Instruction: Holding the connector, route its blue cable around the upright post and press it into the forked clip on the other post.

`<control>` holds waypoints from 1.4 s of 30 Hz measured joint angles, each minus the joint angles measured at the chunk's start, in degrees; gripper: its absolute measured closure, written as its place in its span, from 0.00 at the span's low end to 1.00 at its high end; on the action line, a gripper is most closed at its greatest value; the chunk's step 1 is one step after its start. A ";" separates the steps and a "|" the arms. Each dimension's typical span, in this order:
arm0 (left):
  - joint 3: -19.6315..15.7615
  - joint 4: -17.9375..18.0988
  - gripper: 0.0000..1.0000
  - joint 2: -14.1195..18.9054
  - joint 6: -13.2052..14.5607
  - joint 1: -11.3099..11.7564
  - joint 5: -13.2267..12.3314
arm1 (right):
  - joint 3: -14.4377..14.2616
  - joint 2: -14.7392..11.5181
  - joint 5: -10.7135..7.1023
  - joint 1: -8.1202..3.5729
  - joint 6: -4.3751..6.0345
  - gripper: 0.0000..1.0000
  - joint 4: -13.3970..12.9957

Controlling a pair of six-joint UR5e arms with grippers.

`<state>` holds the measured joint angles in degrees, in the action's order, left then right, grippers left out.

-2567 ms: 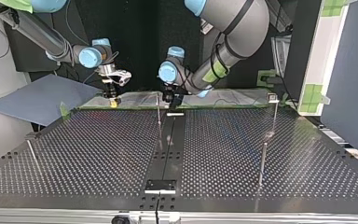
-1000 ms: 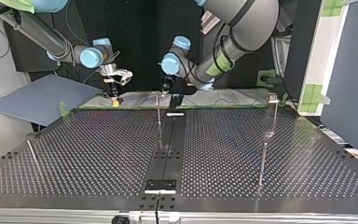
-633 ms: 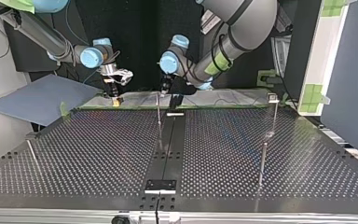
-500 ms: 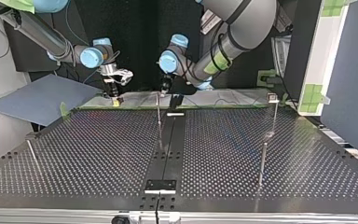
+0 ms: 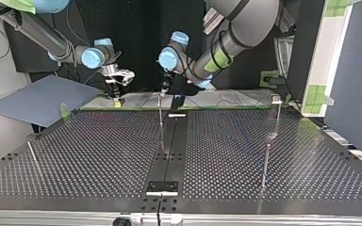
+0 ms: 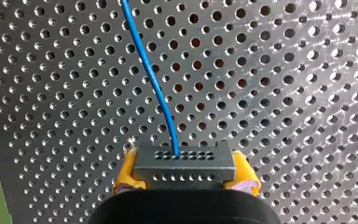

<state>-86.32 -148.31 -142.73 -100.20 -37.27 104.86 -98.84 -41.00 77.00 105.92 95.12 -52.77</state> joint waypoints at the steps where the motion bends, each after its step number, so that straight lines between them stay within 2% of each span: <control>1: -0.49 0.47 0.00 0.24 -0.06 0.01 0.00 | 0.00 0.03 0.00 0.00 0.00 1.00 -0.04; 11: -2.06 3.80 0.00 0.71 0.03 -0.27 -0.12 | 0.00 0.09 -0.17 0.03 0.00 1.00 0.01; 42: -2.08 3.81 0.00 0.68 -0.15 0.07 -0.24 | 0.02 0.24 -0.17 0.03 0.14 1.00 0.00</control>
<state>-88.40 -144.50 -142.05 -100.35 -37.21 104.61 -98.82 -40.76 76.83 105.95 95.26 -52.77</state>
